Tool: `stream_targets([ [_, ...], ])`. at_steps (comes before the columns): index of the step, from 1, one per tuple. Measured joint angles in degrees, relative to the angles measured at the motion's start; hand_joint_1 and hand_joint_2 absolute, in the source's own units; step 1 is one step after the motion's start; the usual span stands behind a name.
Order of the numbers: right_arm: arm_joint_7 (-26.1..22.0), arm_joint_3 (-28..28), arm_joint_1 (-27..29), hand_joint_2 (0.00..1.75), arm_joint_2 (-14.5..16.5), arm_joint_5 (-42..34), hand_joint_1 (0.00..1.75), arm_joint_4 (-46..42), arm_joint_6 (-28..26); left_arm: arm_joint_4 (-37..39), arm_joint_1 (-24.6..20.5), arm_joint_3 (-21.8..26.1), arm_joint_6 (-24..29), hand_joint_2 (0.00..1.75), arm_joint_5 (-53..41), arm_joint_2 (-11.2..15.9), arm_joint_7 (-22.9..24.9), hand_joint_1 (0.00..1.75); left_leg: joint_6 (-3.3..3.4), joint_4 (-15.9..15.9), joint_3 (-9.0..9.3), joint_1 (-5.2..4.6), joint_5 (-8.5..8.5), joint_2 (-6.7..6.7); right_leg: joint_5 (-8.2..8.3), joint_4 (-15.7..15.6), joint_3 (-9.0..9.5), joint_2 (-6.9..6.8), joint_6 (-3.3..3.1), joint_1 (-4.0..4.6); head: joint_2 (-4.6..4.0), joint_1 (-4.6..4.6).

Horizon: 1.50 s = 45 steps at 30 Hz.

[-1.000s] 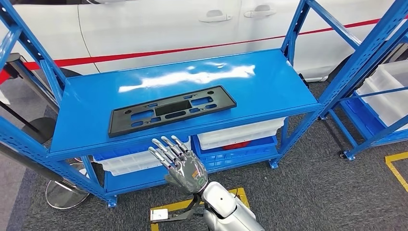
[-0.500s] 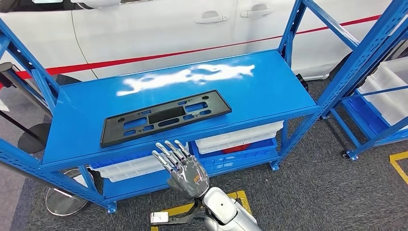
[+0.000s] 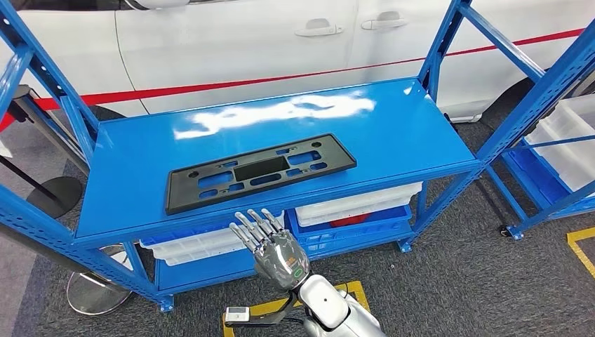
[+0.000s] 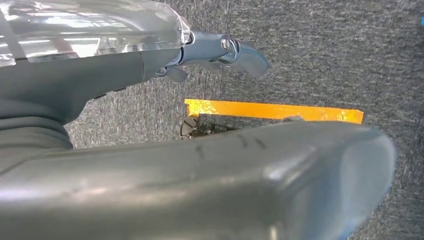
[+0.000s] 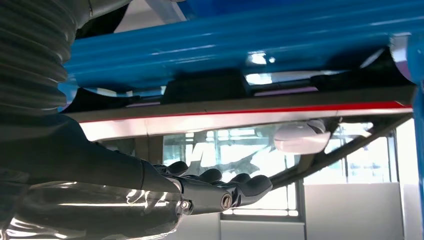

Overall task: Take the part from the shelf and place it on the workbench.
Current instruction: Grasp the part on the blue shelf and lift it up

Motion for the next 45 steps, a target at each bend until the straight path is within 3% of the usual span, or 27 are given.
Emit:
stream_targets([
  [2, 0.3, 0.0, -0.6, 1.75, -0.1, 0.2, 0.00, 0.5, 0.1, 0.0, 0.0, 0.0, 0.0, 0.00, 0.0, -0.1, 0.0, 0.00, -0.29, 0.1, 0.29, -0.24, -0.28, -0.04, 3.11, -7.5, 3.49, -0.01, -0.78, 0.38, 0.00, 0.00],
  [4, 0.5, 0.0, -1.1, 1.75, -0.1, 0.3, 0.00, 1.0, 0.1, 0.0, 0.0, 0.0, 0.0, 0.00, 0.1, -0.1, 0.0, 0.00, -0.83, 0.0, 0.31, -0.35, -0.44, -0.02, 3.60, -10.9, 4.91, -0.01, -1.22, 0.76, 0.00, 0.00],
  [7, 0.7, 0.0, -1.4, 1.75, 0.0, 0.3, 0.00, 1.7, 0.1, 0.0, 0.0, 0.0, 0.1, 0.00, 0.2, -0.1, 0.0, 0.00, -1.75, 0.3, 0.27, -0.27, -0.94, 0.06, 3.64, -11.6, 5.31, 0.05, -1.73, 0.52, 0.00, -0.01],
  [9, 0.7, 0.0, -1.6, 1.75, 0.0, 0.2, 0.00, 2.0, 0.1, 0.0, 0.0, 0.0, 0.1, 0.00, 0.3, -0.1, 0.0, 0.00, -2.12, 2.4, -0.49, -0.24, -2.22, 0.14, 3.71, -12.2, 5.91, -0.05, -2.16, 0.14, 0.00, -0.04],
  [14, 0.7, 0.0, -1.8, 1.75, 0.0, 0.2, 0.00, 2.1, 0.2, 0.0, 0.0, 0.0, 0.1, 0.00, 0.3, -0.1, 0.0, 0.00, -2.23, 4.3, -1.30, -0.20, -3.24, 0.16, 3.62, -12.2, 6.10, -0.13, -2.34, 0.17, 0.00, -0.07],
  [16, 0.7, 0.0, -1.8, 1.75, 0.0, 0.2, 0.00, 2.6, 0.2, 0.0, 0.1, 0.0, 0.1, 0.00, 0.3, -0.1, 0.0, 0.00, -2.49, 10.8, -5.10, -0.14, -5.11, 0.17, 3.31, -12.2, 6.41, -0.18, -2.51, 0.26, 0.00, -0.05],
  [18, 0.8, 0.0, -2.1, 1.75, 0.0, 0.1, 0.00, 3.5, 0.3, 0.0, 0.3, 0.0, 0.0, 0.00, 0.3, 0.0, 0.1, 0.00, -2.19, 8.7, -5.42, -0.24, -2.49, 0.27, 2.18, -11.9, 7.29, -0.14, -2.07, 0.62, 0.00, -0.05],
  [20, 0.9, 0.0, -2.3, 1.75, 0.1, 0.0, 0.00, 3.9, 0.5, 0.0, 0.3, 0.0, -0.1, 0.00, 0.3, 0.0, 0.1, 0.00, -1.36, 0.4, -2.22, -0.40, 1.70, 0.30, 1.29, -11.7, 7.90, -0.07, -1.28, 0.87, 0.00, -0.04],
  [21, 1.0, 0.0, -2.3, 1.75, 0.1, 0.0, 0.00, 4.0, 0.5, 0.0, 0.3, 0.0, -0.1, 0.00, 0.3, 0.0, 0.1, 0.00, -1.03, 0.4, -2.18, -0.31, 1.64, 0.23, 1.14, -11.8, 7.95, -0.07, -1.01, 0.87, 0.00, -0.04],
  [23, 1.2, 0.0, -2.5, 1.75, 0.1, 0.0, 0.00, 4.0, 0.6, 0.0, 0.4, 0.0, -0.2, 0.00, 0.2, 0.0, 0.1, 0.00, -0.38, 0.0, -1.67, -0.11, 1.49, 0.21, 0.07, -10.3, 7.61, -0.05, -0.44, 0.77, 0.00, -0.03],
  [24, 1.2, 0.0, -2.6, 1.75, 0.1, 0.0, 0.00, 4.0, 0.6, 0.0, 0.4, 0.0, -0.3, 0.00, 0.1, 0.0, 0.1, 0.00, -0.08, -0.2, -1.40, -0.01, 1.43, 0.22, -1.13, -8.0, 6.51, -0.04, -0.19, 0.70, 0.00, -0.03],
  [27, 1.3, 0.0, -2.7, 1.75, 0.1, -0.3, 0.00, 4.3, 0.8, 0.0, 0.4, 0.0, -0.4, 0.00, -0.1, 0.0, 0.1, 0.00, 0.43, -0.2, -1.04, -0.06, 0.98, 0.21, -5.07, 3.2, -0.11, -0.07, 0.24, 0.43, 0.00, -0.02],
  [28, 1.3, 0.0, -2.6, 1.75, 0.1, -0.4, 0.00, 4.5, 0.8, 0.0, 0.4, 0.0, -0.5, 0.00, -0.1, 0.0, 0.1, 0.00, 0.45, -0.2, -0.86, -0.08, 0.79, 0.18, -4.92, 5.1, -1.66, -0.07, 0.28, 0.40, 0.00, -0.02],
  [29, 1.3, 0.0, -2.6, 1.75, 0.0, -0.5, 0.00, 4.6, 0.8, 0.0, 0.4, 0.0, -0.6, 0.00, -0.1, 0.0, 0.1, 0.00, 0.42, -0.1, -0.55, -0.09, 0.55, 0.13, -3.51, 4.6, -2.00, -0.07, 0.20, 0.40, 0.00, -0.02],
  [31, 1.3, 0.0, -2.5, 1.75, 0.0, -0.7, 0.00, 4.7, 0.7, 0.0, 0.5, 0.0, -0.6, 0.00, -0.1, 0.0, 0.2, 0.00, 0.23, -0.1, 0.33, -0.12, -0.02, 0.06, 1.56, -2.2, 0.37, -0.07, -0.26, 0.47, 0.00, -0.02],
  [33, 1.3, 0.0, -2.6, 1.75, 0.0, -0.9, 0.00, 4.8, 0.7, 0.0, 0.4, 0.0, -0.7, 0.00, -0.1, 0.0, 0.3, 0.00, -0.21, -0.1, 0.89, -0.29, -0.58, 0.00, 4.56, -8.9, 3.17, -0.05, -0.84, 0.76, 0.00, -0.02],
  [35, 1.3, 0.0, -2.6, 1.75, 0.0, -1.0, 0.00, 4.8, 0.6, 0.0, 0.4, 0.0, -0.7, 0.00, -0.1, 0.0, 0.4, 0.00, -0.81, -0.1, 0.96, -0.39, -0.90, 0.01, 4.54, -10.9, 3.84, 0.05, -1.22, 1.08, 0.00, -0.01],
  [38, 1.3, 0.0, -2.6, 1.75, 0.0, -1.1, 0.00, 4.8, 0.6, 0.0, 0.3, 0.0, -0.6, 0.00, -0.1, 0.0, 0.5, 0.00, -1.77, 0.6, 0.97, -0.36, -1.71, 0.14, 4.45, -11.6, 4.44, 0.22, -1.95, 0.69, 0.00, -0.01],
  [40, 1.2, 0.0, -2.6, 1.75, 0.1, -1.3, 0.00, 4.9, 0.6, 0.0, 0.3, 0.0, -0.6, 0.00, -0.1, 0.0, 0.5, 0.00, -2.33, 5.7, -1.40, -0.23, -4.23, 0.18, 4.24, -12.0, 5.17, 0.05, -2.53, 0.48, 0.00, -0.02],
  [42, 1.1, 0.0, -2.6, 1.75, 0.1, -1.8, 0.00, 5.1, 0.6, 0.0, 0.4, 0.0, -0.5, 0.00, -0.1, 0.0, 0.5, 0.00, -2.79, 13.6, -5.75, -0.14, -7.10, 0.19, 3.80, -12.0, 5.64, -0.09, -2.90, 0.57, 0.00, -0.02],
  [43, 1.0, 0.0, -2.5, 1.75, 0.1, -2.0, 0.00, 5.3, 0.6, 0.0, 0.5, 0.0, -0.3, 0.00, -0.1, 0.0, 0.5, 0.00, -2.93, 16.0, -7.37, -0.12, -7.32, 0.20, 3.55, -12.0, 5.90, -0.08, -2.94, 0.61, 0.00, -0.02],
  [44, 1.0, 0.0, -2.5, 1.75, 0.1, -2.1, 0.00, 5.4, 0.5, 0.0, 0.6, 0.0, 0.0, 0.00, -0.1, 0.0, 0.5, 0.00, -2.97, 16.2, -7.95, -0.11, -6.39, 0.20, 3.30, -11.9, 6.20, -0.02, -2.92, 0.63, 0.00, -0.02],
  [45, 0.9, 0.0, -2.4, 1.75, 0.1, -2.1, 0.00, 5.4, 0.5, 0.0, 0.7, 0.0, 0.3, 0.00, 0.0, 0.0, 0.5, 0.00, -2.92, 14.2, -7.42, -0.11, -4.43, 0.20, 3.01, -11.9, 6.58, 0.06, -2.86, 0.64, 0.00, -0.02],
])
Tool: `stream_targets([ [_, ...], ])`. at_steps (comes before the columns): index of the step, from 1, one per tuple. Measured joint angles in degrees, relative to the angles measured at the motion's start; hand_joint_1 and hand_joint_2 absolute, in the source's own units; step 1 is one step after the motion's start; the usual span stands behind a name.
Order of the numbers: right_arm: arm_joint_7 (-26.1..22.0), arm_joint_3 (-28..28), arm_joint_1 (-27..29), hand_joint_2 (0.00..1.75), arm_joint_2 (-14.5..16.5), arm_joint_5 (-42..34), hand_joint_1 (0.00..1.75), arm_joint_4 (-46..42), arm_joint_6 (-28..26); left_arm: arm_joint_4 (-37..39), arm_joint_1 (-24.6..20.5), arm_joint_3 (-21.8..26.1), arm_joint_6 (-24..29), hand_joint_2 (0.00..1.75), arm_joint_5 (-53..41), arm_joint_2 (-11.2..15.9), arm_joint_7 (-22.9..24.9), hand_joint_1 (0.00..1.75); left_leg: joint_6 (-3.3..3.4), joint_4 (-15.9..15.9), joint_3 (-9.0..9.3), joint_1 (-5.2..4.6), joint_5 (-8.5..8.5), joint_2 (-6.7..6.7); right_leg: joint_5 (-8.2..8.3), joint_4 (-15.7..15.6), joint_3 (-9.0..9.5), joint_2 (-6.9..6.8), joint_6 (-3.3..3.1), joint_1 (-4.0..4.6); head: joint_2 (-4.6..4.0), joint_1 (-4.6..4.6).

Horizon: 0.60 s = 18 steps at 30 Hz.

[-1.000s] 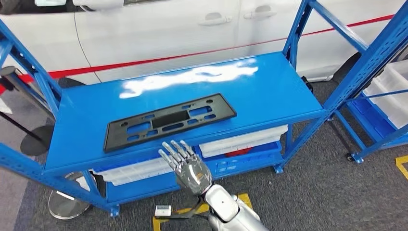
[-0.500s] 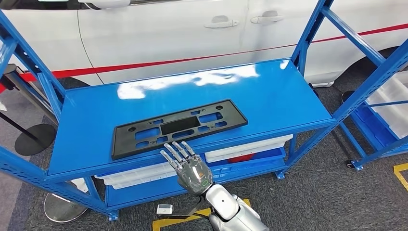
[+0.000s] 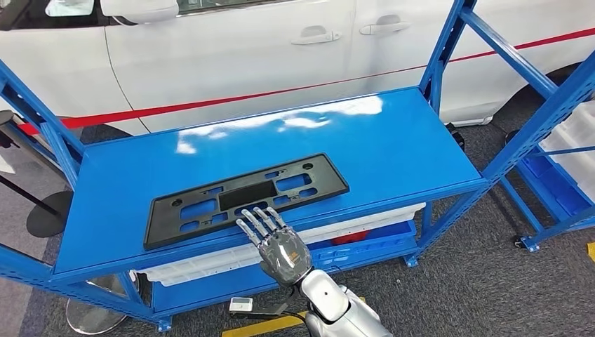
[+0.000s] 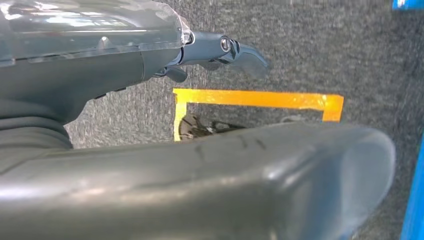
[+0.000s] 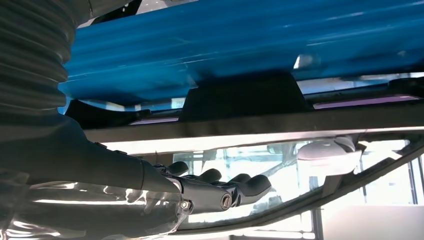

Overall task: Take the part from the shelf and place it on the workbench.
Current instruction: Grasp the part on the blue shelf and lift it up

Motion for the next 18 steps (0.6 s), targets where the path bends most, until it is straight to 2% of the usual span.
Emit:
stream_targets([
  [2, -0.2, 0.0, 0.0, 1.75, 0.0, -0.1, 0.00, 0.0, -0.1, 0.0, 0.0, 0.0, 0.5, 0.00, 0.0, 0.0, 0.0, 0.00, 0.38, -7.6, 3.13, -0.06, 4.49, 0.04, -0.68, 0.1, 0.85, 0.10, 0.29, 0.05, 0.00, 0.01],
  [3, -0.2, 0.0, 0.0, 1.75, 0.0, -0.2, 0.00, 0.1, -0.1, 0.0, 0.0, 0.0, 0.7, 0.00, 0.0, 0.0, 0.0, 0.00, 0.69, -11.0, 4.58, -0.17, 5.76, 0.04, -1.00, 0.2, 1.06, 0.14, 0.53, 0.14, 0.00, 0.01],
  [4, -0.3, 0.0, -0.1, 1.75, 0.0, -0.2, 0.00, 0.1, -0.2, 0.0, 0.0, 0.0, 0.7, 0.00, 0.0, -0.1, 0.0, 0.00, 1.03, -13.1, 5.45, -0.29, 6.25, 0.03, -1.21, 0.2, 1.13, 0.14, 0.78, 0.22, 0.00, 0.01],
  [5, -0.3, 0.0, -0.1, 1.75, 0.0, -0.4, 0.00, 0.1, -0.2, 0.0, -0.1, 0.0, 0.8, 0.00, 0.0, -0.1, 0.0, 0.00, 1.39, -13.8, 5.74, -0.44, 6.00, 0.01, -1.35, 0.3, 1.09, 0.14, 1.05, 0.29, 0.00, 0.01],
  [8, -0.4, 0.0, -0.2, 1.75, 0.0, -0.7, 0.00, 0.0, -0.3, 0.0, -0.1, 0.0, 0.8, 0.00, 0.0, -0.4, 0.1, 0.00, 2.40, -14.4, 6.21, -0.17, 5.79, -0.03, -2.09, 0.8, 1.07, 0.14, 1.92, 0.33, 0.00, 0.00],
  [9, -0.5, 0.0, -0.3, 1.75, 0.0, -0.8, 0.00, 0.0, -0.3, 0.0, -0.1, 0.0, 0.8, 0.00, 0.0, -0.5, 0.1, 0.00, 2.73, -14.7, 6.52, 0.00, 5.73, 0.00, -2.97, 2.3, 0.44, 0.13, 2.22, 0.31, 0.00, 0.00],
  [10, -0.5, 0.0, -0.4, 1.75, 0.0, -0.9, 0.00, 0.0, -0.3, 0.0, 0.0, 0.0, 0.8, 0.00, 0.0, -0.6, 0.1, 0.00, 3.02, -14.9, 6.79, 0.09, 5.64, 0.04, -4.31, 5.0, -0.95, 0.12, 2.49, 0.19, 0.00, 0.01],
  [12, -0.5, 0.0, -0.4, 1.75, -0.1, -0.9, 0.00, 0.0, -0.2, 0.0, -0.1, 0.0, 0.8, 0.00, 0.0, -0.7, 0.1, 0.00, 3.40, -14.9, 7.08, 0.05, 5.29, 0.06, -7.21, 12.9, -5.53, 0.10, 2.87, -0.06, 0.00, 0.00],
  [13, -0.5, 0.0, -0.3, 1.75, -0.1, -0.9, 0.00, 0.0, -0.1, 0.0, -0.1, 0.0, 0.8, 0.00, 0.0, -0.7, 0.1, 0.00, 3.45, -14.9, 7.27, 0.04, 5.08, 0.03, -7.72, 15.9, -7.58, 0.09, 3.01, -0.21, 0.00, 0.00],
  [14, -0.5, 0.0, -0.3, 1.75, -0.1, -0.9, 0.00, 0.0, 0.0, 0.0, 0.0, 0.0, 0.8, 0.00, 0.1, -0.7, 0.1, 0.00, 3.42, -14.9, 7.56, 0.03, 4.84, -0.01, -7.08, 16.9, -8.71, 0.08, 3.09, -0.34, 0.00, 0.00],
  [15, -0.5, 0.0, -0.2, 1.75, -0.1, -0.9, 0.00, 0.0, 0.2, 0.0, 0.0, 0.0, 0.8, 0.00, 0.1, -0.8, 0.1, 0.00, 3.34, -14.8, 7.97, 0.03, 4.55, -0.05, -5.23, 15.6, -8.64, 0.06, 3.10, -0.46, 0.00, 0.00],
  [17, -0.6, 0.0, -0.4, 1.75, -0.1, -0.9, 0.00, -0.1, 0.6, 0.0, 0.0, 0.0, 0.8, 0.00, 0.1, -0.9, 0.1, 0.00, 3.02, -14.8, 8.87, 0.02, 3.88, -0.14, -0.22, 8.1, -5.81, -0.01, 2.86, -0.59, 0.00, 0.01],
  [18, -0.6, 0.0, -0.5, 1.75, -0.1, -1.0, 0.00, -0.2, 0.7, 0.0, 0.0, 0.0, 0.7, 0.00, 0.1, -0.9, 0.1, 0.00, 2.74, -14.8, 9.19, -0.08, 3.51, -0.17, 1.34, 4.5, -4.28, -0.05, 2.67, -0.50, 0.00, 0.01],
])
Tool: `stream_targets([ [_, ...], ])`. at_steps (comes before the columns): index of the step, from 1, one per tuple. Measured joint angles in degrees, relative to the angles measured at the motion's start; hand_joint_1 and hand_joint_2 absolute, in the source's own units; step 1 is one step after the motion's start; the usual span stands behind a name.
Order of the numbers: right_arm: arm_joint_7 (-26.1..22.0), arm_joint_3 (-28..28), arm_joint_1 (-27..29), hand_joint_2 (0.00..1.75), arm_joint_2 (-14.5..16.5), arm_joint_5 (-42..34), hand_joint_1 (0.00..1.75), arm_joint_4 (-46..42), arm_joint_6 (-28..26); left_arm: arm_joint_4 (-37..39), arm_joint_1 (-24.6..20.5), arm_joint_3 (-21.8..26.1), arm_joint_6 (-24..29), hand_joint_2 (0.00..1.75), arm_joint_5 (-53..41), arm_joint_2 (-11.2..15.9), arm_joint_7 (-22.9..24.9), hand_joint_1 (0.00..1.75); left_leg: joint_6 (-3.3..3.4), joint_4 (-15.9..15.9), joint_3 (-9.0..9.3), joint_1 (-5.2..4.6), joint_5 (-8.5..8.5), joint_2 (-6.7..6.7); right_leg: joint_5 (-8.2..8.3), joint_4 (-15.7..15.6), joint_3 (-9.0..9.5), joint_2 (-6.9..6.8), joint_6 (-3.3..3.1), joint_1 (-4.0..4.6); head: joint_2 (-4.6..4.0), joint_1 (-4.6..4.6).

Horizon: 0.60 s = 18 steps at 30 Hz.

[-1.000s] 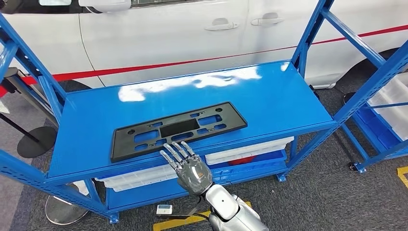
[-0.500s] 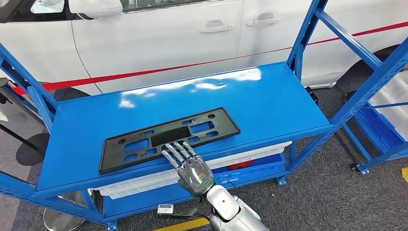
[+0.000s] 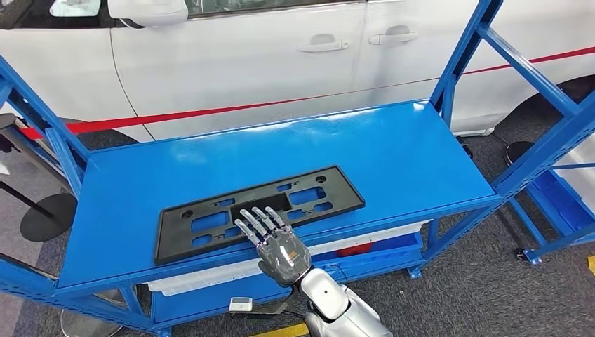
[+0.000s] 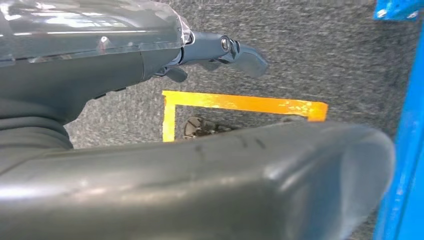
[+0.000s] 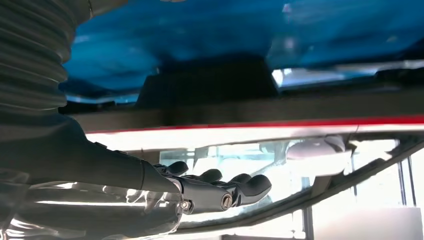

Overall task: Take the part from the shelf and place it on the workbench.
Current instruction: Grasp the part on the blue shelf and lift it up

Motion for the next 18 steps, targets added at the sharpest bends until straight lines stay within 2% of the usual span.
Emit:
stream_targets([
  [1, 0.0, 0.0, -0.1, 1.75, 0.0, 0.0, 0.00, -0.1, 0.1, 0.0, 0.0, 0.0, 0.0, 0.00, 0.0, 0.0, 0.0, 0.00, -0.30, 0.0, 0.15, -0.08, -0.28, -0.02, 0.69, -2.4, 0.96, -0.01, -0.20, 0.12, 0.00, -0.01],
  [2, 0.0, 0.0, -0.2, 1.75, 0.1, 0.0, 0.00, -0.2, 0.1, 0.0, -0.1, 0.0, 0.0, 0.00, 0.0, -0.1, 0.0, 0.00, -0.63, 0.0, 0.19, -0.15, -0.49, -0.02, 0.55, -3.3, 1.33, 0.04, -0.42, 0.24, 0.00, -0.01],
  [5, 0.0, 0.0, -0.3, 1.75, 0.2, 0.0, 0.00, -0.4, 0.3, 0.0, -0.2, 0.0, 0.0, 0.00, 0.0, -0.1, 0.0, 0.00, -1.69, 0.2, 0.47, -0.06, -1.17, 0.06, 0.14, -3.9, 1.84, 0.23, -1.37, 0.24, 0.00, -0.02],
  [6, 0.0, 0.0, -0.3, 1.75, 0.4, -0.1, 0.00, -0.6, 0.5, 0.0, -0.2, 0.0, 0.0, 0.00, 0.0, -0.1, 0.0, 0.00, -1.99, 1.4, 0.09, 0.01, -1.93, 0.10, 0.07, -4.1, 2.22, 0.20, -1.74, 0.15, 0.00, -0.02],
  [7, 0.0, 0.0, -0.4, 1.75, 0.5, -0.1, 0.00, -0.7, 0.7, 0.0, -0.2, 0.0, 0.0, 0.00, -0.1, -0.1, 0.0, 0.00, -2.24, 3.9, -1.01, 0.06, -3.20, 0.12, -0.03, -4.4, 2.65, 0.13, -2.09, 0.05, 0.00, -0.03],
  [9, -0.1, 0.0, -0.5, 1.75, 0.8, -0.3, 0.00, -1.1, 1.2, 0.0, -0.3, 0.0, -0.1, 0.00, -0.1, -0.1, 0.1, 0.00, -2.58, 11.9, -5.26, 0.11, -6.45, 0.15, -0.42, -4.4, 3.17, -0.04, -2.53, 0.14, 0.00, -0.03],
  [10, -0.1, 0.0, -0.5, 1.75, 0.8, -0.4, 0.00, -1.2, 1.5, 0.0, -0.2, 0.0, -0.1, 0.00, -0.2, -0.1, 0.2, 0.00, -2.69, 15.4, -7.43, 0.12, -7.40, 0.16, -0.62, -4.4, 3.38, -0.06, -2.65, 0.23, 0.00, -0.03],
  [11, -0.1, 0.0, -0.5, 1.75, 0.9, -0.5, 0.00, -1.4, 1.7, 0.0, -0.2, 0.0, -0.1, 0.00, -0.2, -0.1, 0.3, 0.00, -2.72, 17.1, -8.80, 0.11, -7.21, 0.16, -0.86, -4.4, 3.63, -0.03, -2.71, 0.30, 0.00, -0.03],
  [12, -0.1, 0.0, -0.5, 1.75, 1.0, -0.5, 0.00, -1.6, 1.9, 0.0, -0.1, 0.0, -0.2, 0.00, -0.3, -0.1, 0.3, 0.00, -2.65, 16.4, -9.00, 0.11, -5.71, 0.16, -1.10, -4.4, 3.95, 0.05, -2.70, 0.37, 0.00, -0.03],
  [13, -0.1, 0.0, -0.6, 1.75, 1.0, -0.6, 0.00, -1.8, 2.2, 0.0, -0.1, 0.0, -0.2, 0.00, -0.4, -0.1, 0.4, 0.00, -2.47, 13.4, -8.11, 0.10, -3.27, 0.16, -1.38, -4.4, 4.36, 0.12, -2.65, 0.43, 0.00, -0.03],
  [14, -0.1, 0.0, -0.7, 1.75, 1.0, -0.6, 0.00, -2.0, 2.4, 0.0, -0.1, 0.0, -0.3, 0.00, -0.5, -0.1, 0.3, 0.00, -2.18, 9.2, -6.57, 0.07, -0.56, 0.17, -1.69, -4.4, 4.76, 0.19, -2.54, 0.48, 0.00, -0.03],
  [15, -0.1, 0.0, -0.9, 1.75, 1.1, -0.7, 0.00, -2.3, 2.7, 0.0, -0.1, -0.1, -0.3, 0.00, -0.8, -0.1, 0.3, 0.00, -1.89, 5.3, -4.96, -0.06, 1.36, 0.18, -2.00, -4.3, 5.04, 0.23, -2.35, 0.65, 0.00, -0.04],
  [16, -0.1, 0.0, -1.1, 1.75, 1.1, -0.7, 0.00, -2.5, 3.0, 0.0, -0.1, -0.1, -0.3, 0.00, -1.0, -0.1, 0.3, 0.00, -1.59, 2.5, -3.81, -0.18, 2.45, 0.17, -2.23, -4.2, 5.14, 0.25, -2.12, 0.77, 0.00, -0.04],
  [18, -0.1, 0.0, -1.5, 1.75, 1.1, -1.0, 0.00, -2.8, 3.4, 0.0, -0.2, -0.4, -0.4, 0.00, -1.4, -0.1, 0.3, 0.00, -1.15, 0.8, -3.15, -0.44, 2.48, 0.09, -2.45, -4.1, 5.06, 0.25, -1.62, 0.92, 0.00, -0.05],
])
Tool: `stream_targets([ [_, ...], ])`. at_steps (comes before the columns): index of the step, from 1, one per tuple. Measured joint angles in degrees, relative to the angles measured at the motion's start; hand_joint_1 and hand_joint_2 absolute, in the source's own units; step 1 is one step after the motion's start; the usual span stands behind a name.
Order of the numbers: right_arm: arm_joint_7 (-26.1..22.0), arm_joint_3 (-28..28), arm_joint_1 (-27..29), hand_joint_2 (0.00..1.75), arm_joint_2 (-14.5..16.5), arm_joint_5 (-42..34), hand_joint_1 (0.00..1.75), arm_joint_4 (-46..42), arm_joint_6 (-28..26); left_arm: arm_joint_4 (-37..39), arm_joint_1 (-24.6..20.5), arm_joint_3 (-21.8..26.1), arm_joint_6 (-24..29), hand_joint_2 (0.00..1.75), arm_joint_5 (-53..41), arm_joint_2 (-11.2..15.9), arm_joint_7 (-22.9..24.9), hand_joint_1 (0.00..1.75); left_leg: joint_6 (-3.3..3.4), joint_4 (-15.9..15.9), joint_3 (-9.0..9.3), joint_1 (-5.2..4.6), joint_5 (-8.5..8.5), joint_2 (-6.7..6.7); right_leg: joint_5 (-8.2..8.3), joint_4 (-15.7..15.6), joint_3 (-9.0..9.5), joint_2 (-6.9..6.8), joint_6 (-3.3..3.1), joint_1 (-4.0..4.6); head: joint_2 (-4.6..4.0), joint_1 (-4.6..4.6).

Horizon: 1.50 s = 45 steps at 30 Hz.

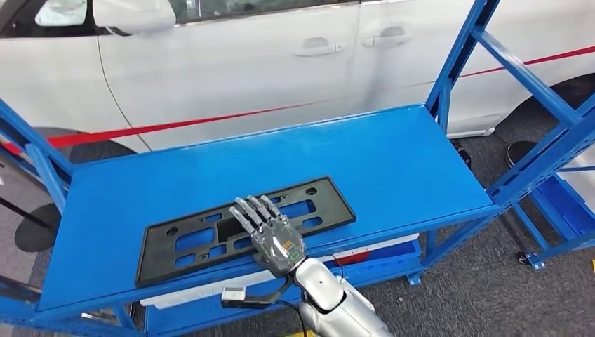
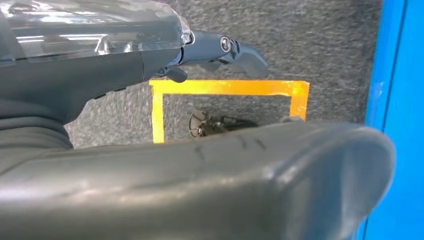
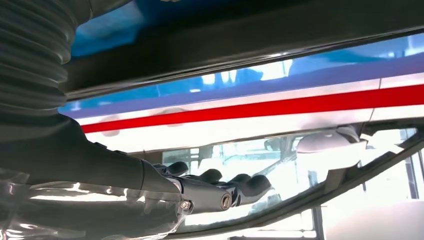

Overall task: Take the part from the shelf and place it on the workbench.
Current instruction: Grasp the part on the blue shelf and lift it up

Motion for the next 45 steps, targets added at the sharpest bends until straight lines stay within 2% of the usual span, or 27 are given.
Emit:
stream_targets([
  [3, 0.1, 0.0, -0.4, 1.75, 0.0, -0.1, 0.00, -0.7, 0.6, 0.0, 0.0, -0.5, -0.3, 0.00, -0.4, 0.0, 0.0, 0.00, 0.81, -0.7, 0.23, 0.38, 0.10, -0.03, -1.02, 1.1, -0.39, -0.06, 0.84, -0.04, 0.00, 0.02],
  [4, 0.2, 0.0, -0.6, 1.75, 0.0, -0.1, 0.00, -0.9, 1.0, 0.0, 0.0, -0.7, -0.4, 0.00, -0.5, -0.1, 0.1, 0.00, 1.08, -0.9, 0.37, 0.55, 0.14, 0.02, -2.25, 3.1, -1.31, -0.07, 1.13, -0.08, 0.00, 0.02],
  [6, 0.3, 0.0, -0.9, 1.75, 0.0, -0.1, 0.00, -1.1, 1.8, 0.0, -0.1, -0.9, -0.5, 0.00, -0.6, -0.1, 0.1, 0.00, 1.45, -1.0, 0.45, 0.58, 0.06, 0.10, -5.63, 10.3, -5.01, -0.11, 1.58, -0.37, 0.00, 0.02],
  [7, 0.5, 0.0, -1.0, 1.75, 0.0, 0.0, 0.17, -1.1, 2.2, 0.0, -0.1, -1.0, -0.6, 0.00, -0.7, -0.1, 0.1, 0.00, 1.51, -1.0, 0.46, 0.57, 0.00, 0.10, -6.84, 14.0, -7.04, -0.11, 1.75, -0.53, 0.00, 0.02],
  [8, 0.9, 0.0, -1.0, 1.75, 0.0, 0.2, 0.60, -1.0, 2.7, 0.0, -0.1, -1.1, -0.6, 0.00, -0.8, -0.1, 0.1, 0.00, 1.52, -0.9, 0.50, 0.58, -0.07, 0.08, -7.09, 16.2, -8.48, -0.12, 1.89, -0.70, 0.00, 0.02],
  [9, 1.5, 0.0, -1.2, 1.75, 0.0, 0.6, 1.04, -0.9, 3.4, 0.0, -0.1, -1.1, -0.6, 0.00, -0.9, -0.1, 0.2, 0.00, 1.47, -0.9, 0.58, 0.59, -0.15, 0.05, -6.16, 16.3, -8.92, -0.14, 1.98, -0.88, 0.00, 0.02],
  [10, 2.5, 0.0, -1.5, 1.75, 0.1, 1.4, 1.47, -0.7, 4.3, 0.0, -0.1, -1.2, -0.6, 0.00, -1.0, -0.1, 0.3, 0.00, 1.37, -0.8, 0.69, 0.62, -0.27, 0.02, -4.18, 14.0, -8.12, -0.17, 2.01, -1.04, 0.00, 0.02],
  [11, 3.7, 0.0, -2.1, 1.75, 0.2, 2.5, 1.75, -0.2, 5.2, 0.0, -0.1, -1.3, -0.6, 0.00, -1.2, -0.1, 0.4, 0.00, 1.20, -0.7, 0.81, 0.65, -0.43, -0.02, -1.75, 10.1, -6.51, -0.22, 2.01, -1.19, 0.00, 0.02],
  [13, 7.0, 0.0, -4.1, 1.75, 0.7, 5.4, 1.75, 1.9, 7.5, 0.0, -0.2, -1.6, -0.6, 0.00, -1.7, -0.2, 0.7, 0.00, 0.64, -0.3, 0.81, 0.47, -0.79, -0.05, 1.18, 3.1, -3.53, -0.21, 1.80, -1.14, 0.00, 0.02],
  [14, 8.5, 0.0, -5.2, 1.75, 1.0, 6.8, 1.75, 3.4, 8.5, 0.0, -0.2, -1.9, -0.7, 0.00, -1.9, -0.2, 0.8, 0.00, 0.32, -0.2, 0.77, 0.38, -0.89, -0.04, 1.55, 1.5, -2.89, -0.16, 1.60, -1.05, 0.00, 0.01],
  [18, 11.3, 0.0, -8.2, 1.75, 2.2, 9.3, 1.75, 8.5, 10.5, 0.0, -0.4, -2.5, -0.8, 0.00, -2.3, -0.2, 1.1, 0.00, -0.94, 0.3, 0.55, 0.60, -1.40, 0.01, 1.73, 0.5, -2.64, -0.12, 0.11, -0.90, 0.00, 0.00],
  [20, 11.5, 0.0, -9.1, 1.75, 2.8, 9.3, 1.75, 10.0, 10.7, 0.0, -0.4, -2.5, -0.8, 0.00, -2.3, -0.2, 1.1, 0.00, -1.35, 4.8, -1.45, 0.75, -4.09, 0.05, 1.92, 0.2, -2.44, -0.24, -0.58, -1.01, 0.00, 0.00],
  [22, 12.0, 0.3, -10.0, 1.75, 3.3, 9.3, 1.75, 11.8, 11.2, 0.0, -0.4, -2.5, -0.8, 0.00, -2.3, -0.2, 1.2, 0.00, -1.60, 12.5, -5.08, 0.77, -7.50, 0.07, 1.85, 0.2, -2.41, -0.31, -0.89, -0.79, 0.00, 0.00],
  [23, 12.4, 0.5, -10.5, 1.75, 3.4, 9.3, 1.75, 12.8, 11.5, 0.0, -0.3, -2.5, -0.8, 0.00, -2.3, -0.2, 1.2, 0.00, -1.63, 15.2, -6.44, 0.78, -8.17, 0.07, 1.80, 0.2, -2.35, -0.31, -0.98, -0.65, 0.00, 0.00],
  [24, 12.8, 0.7, -11.0, 1.75, 3.7, 9.3, 1.75, 13.9, 11.7, 0.0, -0.3, -2.5, -0.8, 0.00, -2.3, -0.2, 1.4, 0.00, -1.55, 15.8, -6.80, 0.76, -7.70, 0.07, 1.72, 0.2, -2.23, -0.28, -1.05, -0.52, 0.00, 0.00],
  [25, 13.2, 0.8, -11.6, 1.75, 3.9, 9.2, 1.75, 14.9, 11.8, 0.0, -0.2, -2.5, -0.7, 0.00, -2.3, -0.2, 1.5, 0.00, -1.36, 14.1, -6.03, 0.73, -6.21, 0.07, 1.63, 0.3, -2.04, -0.22, -1.07, -0.41, 0.00, 0.00],
  [27, 13.5, 1.0, -12.7, 1.75, 4.4, 8.9, 1.75, 16.7, 11.8, 0.0, -0.3, -2.5, -0.7, 0.00, -2.3, -0.2, 1.7, 0.00, -0.64, 6.2, -2.20, 0.53, -2.45, 0.08, 1.41, 0.3, -1.54, -0.15, -0.96, -0.26, 0.00, 0.00],
  [29, 13.5, 1.0, -13.5, 1.75, 4.7, 8.5, 1.75, 18.0, 11.7, 0.0, -0.4, -2.5, -0.7, 0.00, -2.3, -0.2, 1.9, 0.00, 0.02, 0.6, 0.60, 0.14, -0.81, 0.16, 1.19, 0.3, -1.29, -0.16, -0.53, -0.11, 0.00, 0.00],
  [32, 13.6, 0.9, -14.1, 1.75, 4.9, 8.2, 1.75, 19.3, 11.7, 0.0, -0.3, -2.5, -0.7, 0.00, -2.3, -0.2, 2.0, 0.00, 0.58, -0.6, 1.16, 0.01, -0.60, 0.22, 1.09, 0.2, -1.15, -0.15, 0.38, -0.03, 0.00, 0.00],
  [34, 13.5, 0.9, -14.4, 1.75, 5.0, 7.8, 1.75, 19.8, 11.3, 0.0, -0.3, -2.5, -0.7, 0.00, -2.3, -0.3, 2.1, 0.00, 1.13, -1.1, 1.37, 0.37, -0.22, 0.37, -0.22, 1.8, -1.74, -0.14, 1.02, -0.03, 0.00, 0.02],
  [35, 13.2, 0.9, -14.4, 1.75, 4.9, 7.5, 1.75, 20.0, 10.8, 0.0, -0.3, -2.5, -0.7, 0.00, -2.3, -0.4, 2.2, 0.00, 1.34, -1.3, 1.39, 0.51, -0.06, 0.48, -1.78, 4.3, -2.83, -0.13, 1.31, -0.10, 0.00, 0.03],
  [37, 12.1, 0.9, -14.2, 1.75, 4.8, 6.2, 1.75, 20.4, 9.3, 0.0, -0.3, -2.5, -0.6, 0.00, -2.2, -0.4, 2.3, 0.00, 1.56, -1.3, 1.16, 0.48, 0.02, 0.64, -5.56, 11.6, -6.40, -0.14, 1.78, -0.40, 0.00, 0.04],
  [38, 11.0, 0.8, -13.9, 1.75, 4.7, 5.1, 1.75, 20.3, 8.3, 0.0, -0.2, -2.5, -0.5, 0.00, -2.1, -0.4, 2.3, 0.00, 1.57, -1.3, 1.09, 0.47, 0.03, 0.70, -6.62, 14.7, -7.93, -0.15, 1.96, -0.56, 0.00, 0.04],
  [39, 9.7, 0.6, -13.6, 1.75, 4.5, 3.8, 1.75, 20.0, 7.3, 0.0, -0.1, -2.5, -0.4, 0.00, -1.9, -0.5, 2.3, 0.00, 1.56, -1.3, 1.07, 0.48, 0.02, 0.73, -6.62, 16.1, -8.66, -0.16, 2.10, -0.70, 0.00, 0.04],
  [40, 7.9, 0.2, -13.1, 1.75, 4.4, 2.1, 1.75, 19.3, 6.3, 0.0, -0.1, -2.5, -0.3, 0.00, -1.8, -0.5, 2.3, 0.00, 1.52, -1.3, 1.12, 0.51, 0.00, 0.74, -5.54, 15.3, -8.28, -0.19, 2.19, -0.85, 0.00, 0.04],
  [43, 1.2, -1.2, -11.7, 1.75, 3.9, -6.8, 1.75, 14.4, 5.0, 0.0, 0.0, -2.5, 0.3, 0.00, -1.2, -0.5, 2.1, 0.00, 1.02, -1.0, 1.35, 0.51, -0.27, 0.71, -0.05, 4.1, -2.76, -0.28, 1.96, -1.03, 0.00, 0.04],
  [45, -5.1, -2.4, -10.3, 1.75, 3.4, -19.6, 1.75, 7.7, 5.5, 0.0, 0.0, -2.5, 0.9, 0.00, -0.8, -0.5, 2.0, 0.00, 0.34, -0.8, 1.40, 0.45, -0.46, 0.71, 1.01, 0.2, -0.93, -0.25, 1.38, -0.77, 0.00, 0.03],
])
